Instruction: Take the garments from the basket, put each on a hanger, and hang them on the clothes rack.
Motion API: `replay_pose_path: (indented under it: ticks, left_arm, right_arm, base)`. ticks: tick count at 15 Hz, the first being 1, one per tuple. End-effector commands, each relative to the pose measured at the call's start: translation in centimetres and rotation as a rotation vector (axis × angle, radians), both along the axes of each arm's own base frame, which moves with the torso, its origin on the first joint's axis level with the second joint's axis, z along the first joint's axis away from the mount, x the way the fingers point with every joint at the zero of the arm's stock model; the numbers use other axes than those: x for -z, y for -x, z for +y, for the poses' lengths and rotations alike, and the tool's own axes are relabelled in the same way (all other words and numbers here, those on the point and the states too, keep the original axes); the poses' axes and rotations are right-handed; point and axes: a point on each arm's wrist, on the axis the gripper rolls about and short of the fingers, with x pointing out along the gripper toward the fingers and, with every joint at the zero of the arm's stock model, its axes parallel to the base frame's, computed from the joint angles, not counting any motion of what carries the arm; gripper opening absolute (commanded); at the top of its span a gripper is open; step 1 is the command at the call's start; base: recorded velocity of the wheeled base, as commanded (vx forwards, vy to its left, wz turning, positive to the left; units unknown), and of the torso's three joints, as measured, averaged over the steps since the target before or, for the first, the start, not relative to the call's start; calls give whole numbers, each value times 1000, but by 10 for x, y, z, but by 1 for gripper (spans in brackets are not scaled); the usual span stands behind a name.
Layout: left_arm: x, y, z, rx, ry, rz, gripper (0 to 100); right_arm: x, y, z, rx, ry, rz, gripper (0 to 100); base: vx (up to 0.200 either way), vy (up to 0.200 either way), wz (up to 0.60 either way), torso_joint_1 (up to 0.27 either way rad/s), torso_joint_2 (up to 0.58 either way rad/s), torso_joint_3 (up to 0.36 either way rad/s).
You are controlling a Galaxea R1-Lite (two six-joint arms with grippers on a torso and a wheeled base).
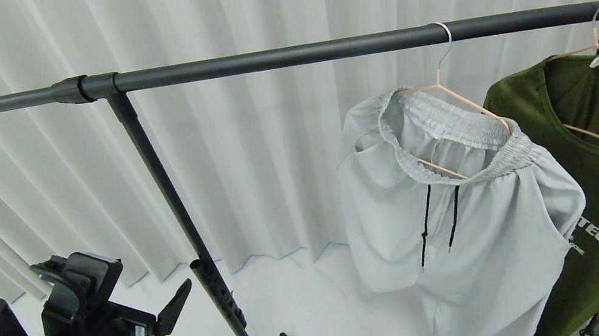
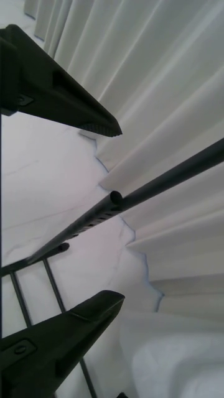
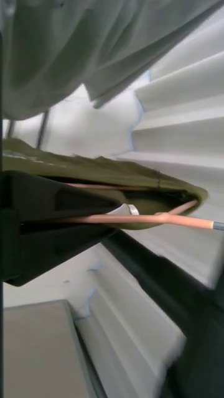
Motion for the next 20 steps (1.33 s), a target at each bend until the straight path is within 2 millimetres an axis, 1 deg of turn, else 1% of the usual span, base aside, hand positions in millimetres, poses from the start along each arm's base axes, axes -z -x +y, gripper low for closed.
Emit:
replay_pose_path:
  ticks: [1, 6, 7, 10, 11, 12, 14, 17, 19, 20]
  left_arm:
    - [0, 0, 0, 1, 0, -1, 100]
    - [0, 0, 0, 1, 1, -1, 100]
    - [0, 0, 0, 1, 1, -1, 100]
    - [0, 0, 0, 1, 2, -2, 100]
    - [-1, 0, 0, -1, 2, -4, 100]
    - [-1, -1, 0, -4, 2, -7, 100]
    - [-1, 0, 2, -15, 1, -8, 100]
    - [-4, 0, 5, -82, 0, -36, 100]
    - [-6, 1, 6, -140, -7, -62, 100]
    - [-7, 3, 6, -158, -8, -70, 100]
  right_arm:
    - [8, -6, 0, 0, -1, 30, 0]
    - [9, -5, 0, 3, -2, 39, 0]
    - [9, -2, 0, 5, -3, 58, 100]
    - [7, 10, 1, 2, -4, 41, 100]
    - [5, 16, 1, 2, -4, 23, 100]
    - [3, 27, 2, 1, -3, -2, 100]
    - [-2, 55, 4, -5, -1, -63, 100]
    - [-5, 109, 9, -37, 0, -172, 100]
    - [0, 140, 11, -33, 6, -212, 100]
    - [6, 154, 12, -30, 7, -222, 100]
  base:
    - [0, 0, 0, 0, 0, 0]
    - [0, 0, 0, 0, 0, 0]
    - [0, 0, 0, 0, 0, 0]
    - [0, 0, 0, 0, 0, 0]
    - [0, 0, 0, 0, 0, 0]
    - [0, 0, 0, 0, 0, 0]
    - [0, 0, 0, 0, 0, 0]
    - [0, 0, 0, 0, 0, 0]
    - [0, 0, 0, 0, 0, 0]
    - [-200, 0, 0, 2, 7, 2]
